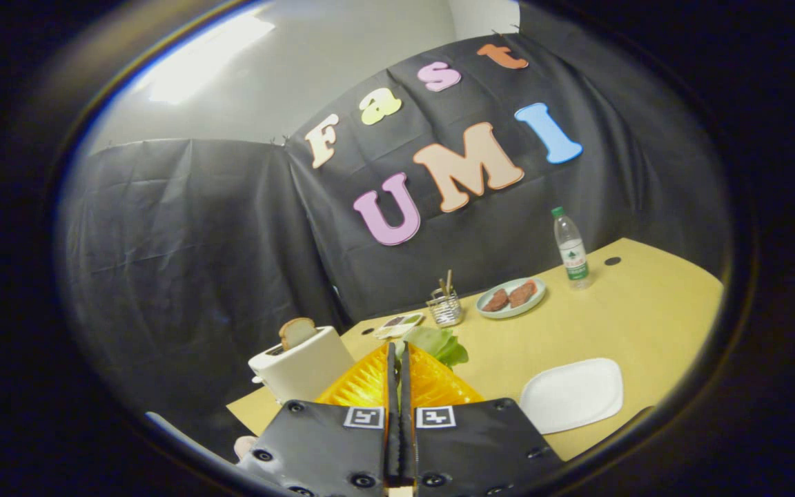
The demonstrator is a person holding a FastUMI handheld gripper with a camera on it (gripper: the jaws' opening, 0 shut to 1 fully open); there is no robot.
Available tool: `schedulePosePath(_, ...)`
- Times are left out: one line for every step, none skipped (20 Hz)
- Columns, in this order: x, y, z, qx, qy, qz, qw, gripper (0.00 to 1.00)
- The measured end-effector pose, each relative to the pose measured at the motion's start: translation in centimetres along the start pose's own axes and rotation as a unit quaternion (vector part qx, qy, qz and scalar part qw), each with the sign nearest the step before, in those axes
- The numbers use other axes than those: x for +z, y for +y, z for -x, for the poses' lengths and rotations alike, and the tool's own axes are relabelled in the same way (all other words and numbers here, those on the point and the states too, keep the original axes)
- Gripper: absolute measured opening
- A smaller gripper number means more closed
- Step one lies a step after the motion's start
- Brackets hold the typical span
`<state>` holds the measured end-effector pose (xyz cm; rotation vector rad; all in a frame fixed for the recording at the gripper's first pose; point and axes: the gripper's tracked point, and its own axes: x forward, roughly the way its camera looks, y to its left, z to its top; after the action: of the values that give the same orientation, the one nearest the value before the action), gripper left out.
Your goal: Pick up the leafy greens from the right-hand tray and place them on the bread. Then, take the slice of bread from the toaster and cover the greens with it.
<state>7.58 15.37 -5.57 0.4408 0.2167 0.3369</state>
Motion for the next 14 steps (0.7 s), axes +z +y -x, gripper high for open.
schedulePosePath(-0.3, 0.8, -0.9, 0.007, 0.002, -0.004, 1.0, 0.03)
schedulePosePath(-0.5, 1.8, -1.9, 0.013, 0.004, -0.008, 1.0, 0.03)
schedulePosePath(-0.5, 2.5, -2.9, 0.016, 0.002, -0.013, 1.0, 0.03)
schedulePosePath(-0.8, 3.3, -3.8, 0.02, 0.003, -0.02, 1.0, 0.03)
schedulePosePath(-1.1, 4.2, -4.5, 0.028, 0.006, -0.029, 0.999, 0.03)
schedulePosePath(-1.4, 5.0, -5.3, 0.034, 0.008, -0.037, 0.999, 0.03)
schedulePosePath(-1.7, 5.8, -6.0, 0.038, 0.011, -0.042, 0.998, 0.03)
schedulePosePath(-2.0, 6.1, -6.6, 0.039, 0.012, -0.044, 0.998, 0.03)
schedulePosePath(-2.2, 6.2, -7.1, 0.035, 0.013, -0.044, 0.998, 0.03)
schedulePosePath(-2.7, 6.2, -7.5, 0.028, 0.012, -0.047, 0.998, 0.03)
schedulePosePath(-3.0, 6.3, -8.0, 0.026, 0.009, -0.051, 0.998, 0.03)
schedulePosePath(-3.5, 6.5, -8.3, 0.025, 0.009, -0.056, 0.998, 0.03)
schedulePosePath(-4.1, 6.6, -8.7, 0.024, 0.012, -0.062, 0.998, 0.03)
schedulePosePath(-4.8, 6.7, -9.0, 0.023, 0.015, -0.065, 0.997, 0.03)
